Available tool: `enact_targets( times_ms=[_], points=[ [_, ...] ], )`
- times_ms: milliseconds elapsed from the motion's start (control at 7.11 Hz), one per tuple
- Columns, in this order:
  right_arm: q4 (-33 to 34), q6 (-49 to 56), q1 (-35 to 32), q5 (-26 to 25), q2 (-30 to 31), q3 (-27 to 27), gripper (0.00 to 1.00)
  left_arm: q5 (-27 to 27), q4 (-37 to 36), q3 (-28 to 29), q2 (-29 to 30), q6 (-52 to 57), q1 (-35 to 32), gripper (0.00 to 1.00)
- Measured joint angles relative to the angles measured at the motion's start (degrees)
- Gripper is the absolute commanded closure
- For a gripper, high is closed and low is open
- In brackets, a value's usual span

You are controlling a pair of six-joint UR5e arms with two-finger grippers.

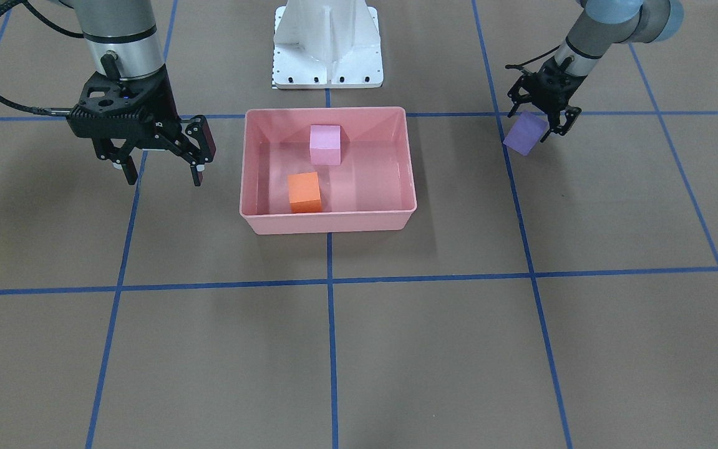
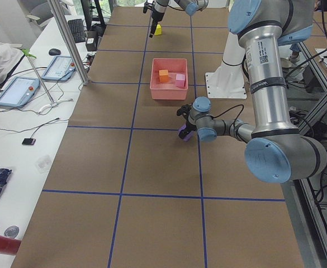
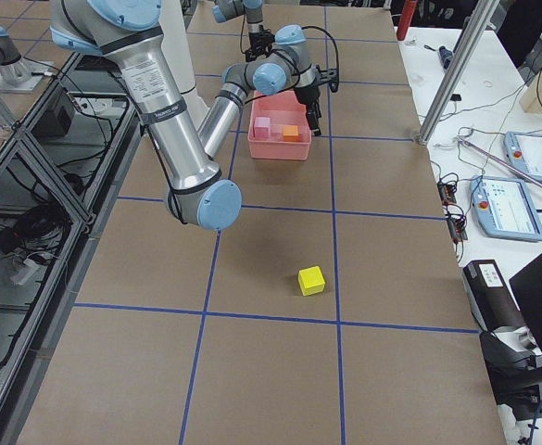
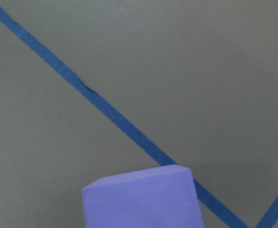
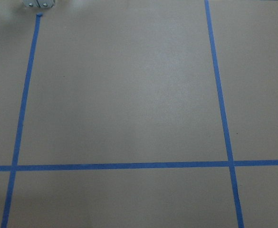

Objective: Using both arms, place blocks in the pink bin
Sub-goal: 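Grasp the dark purple cube with the left gripper while the right arm withdraws, then carry the dark purple cube into the pink bin and release it with the left gripper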

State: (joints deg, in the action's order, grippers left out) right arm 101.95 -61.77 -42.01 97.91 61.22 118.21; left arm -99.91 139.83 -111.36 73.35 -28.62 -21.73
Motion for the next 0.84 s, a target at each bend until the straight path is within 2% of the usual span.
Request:
enact_targets(
  times_ms=[281,422,844],
  points=[
    [-0.04,2.04,-0.33,0.08,0.28,0.0,0.0,-0.69,-0.08,0.67,1.81,-2.85,0.04,0.95],
    [-0.02,4.58,-1.5,1.23,0.44,-0.04,0.0,-1.88,-0.16,0.26,2.17,-4.37,-0.08,1.0],
    [0.04,18.86,-11.25,10.83,3.21,-1.27,0.0,-4.12,-3.72,-5.45,3.2,-6.23,-1.91,1.0]
  ],
)
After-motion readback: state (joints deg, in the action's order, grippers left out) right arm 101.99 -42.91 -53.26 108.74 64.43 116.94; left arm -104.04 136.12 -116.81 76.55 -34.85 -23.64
